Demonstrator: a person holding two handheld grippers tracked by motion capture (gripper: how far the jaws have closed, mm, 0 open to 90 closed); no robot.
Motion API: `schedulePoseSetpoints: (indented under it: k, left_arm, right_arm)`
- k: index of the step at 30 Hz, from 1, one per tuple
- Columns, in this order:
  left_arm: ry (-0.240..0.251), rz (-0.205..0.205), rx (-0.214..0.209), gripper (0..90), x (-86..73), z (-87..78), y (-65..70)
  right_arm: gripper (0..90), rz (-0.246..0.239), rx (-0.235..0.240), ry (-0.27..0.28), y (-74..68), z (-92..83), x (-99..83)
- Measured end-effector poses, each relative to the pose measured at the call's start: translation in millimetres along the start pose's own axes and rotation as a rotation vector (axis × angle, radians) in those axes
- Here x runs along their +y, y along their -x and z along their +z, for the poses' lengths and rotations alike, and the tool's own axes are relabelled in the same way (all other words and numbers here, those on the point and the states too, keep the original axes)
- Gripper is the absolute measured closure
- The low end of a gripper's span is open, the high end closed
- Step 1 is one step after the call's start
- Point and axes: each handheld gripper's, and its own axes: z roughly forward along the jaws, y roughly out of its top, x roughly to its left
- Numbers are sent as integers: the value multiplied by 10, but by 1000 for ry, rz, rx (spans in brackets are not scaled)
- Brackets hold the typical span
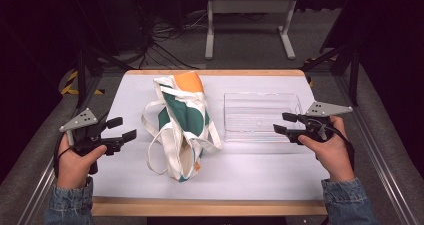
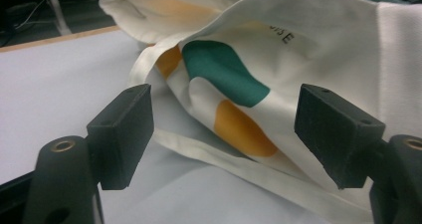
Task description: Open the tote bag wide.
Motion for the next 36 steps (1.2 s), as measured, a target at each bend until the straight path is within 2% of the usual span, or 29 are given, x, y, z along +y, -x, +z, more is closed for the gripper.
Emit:
schedulePoseSetpoints:
  k: [6,8,12,17,19,22,24,25,27,28,30,33,36]
  left_arm:
    - [18,39,-45,227,82,42,133]
    - [21,66,-62,224,111,87,176]
    - [26,91,-85,221,158,176,261]
    - [7,121,-109,215,173,339,339]
    - [15,127,-127,215,182,375,381]
    - [38,117,-110,215,201,357,399]
    - [75,74,-91,215,212,292,378]
    - [95,55,-98,219,216,256,363]
    - [128,32,-128,235,226,201,361]
    - [133,35,-153,241,239,183,388]
    - [124,47,-187,243,259,179,441]
    - [94,86,-268,245,289,233,576]
    - [77,96,-283,261,290,269,616]
  right_arm:
    - [417,-11,18,13,-87,6,42]
    - [416,5,46,28,-107,9,44]
    - [410,17,95,55,-180,16,57]
    - [401,5,101,49,-245,37,62]
    - [400,7,102,44,-253,58,53]
    - [397,8,107,33,-269,91,36]
    - [394,4,103,25,-282,105,32]
    - [394,1,99,23,-287,110,31]
    - [393,0,99,20,-297,118,28]
    - [391,1,96,19,-303,123,29]
    - [389,3,95,17,-314,133,30]
    - [387,2,103,18,-339,147,35]
    - [387,-2,108,19,-358,155,41]
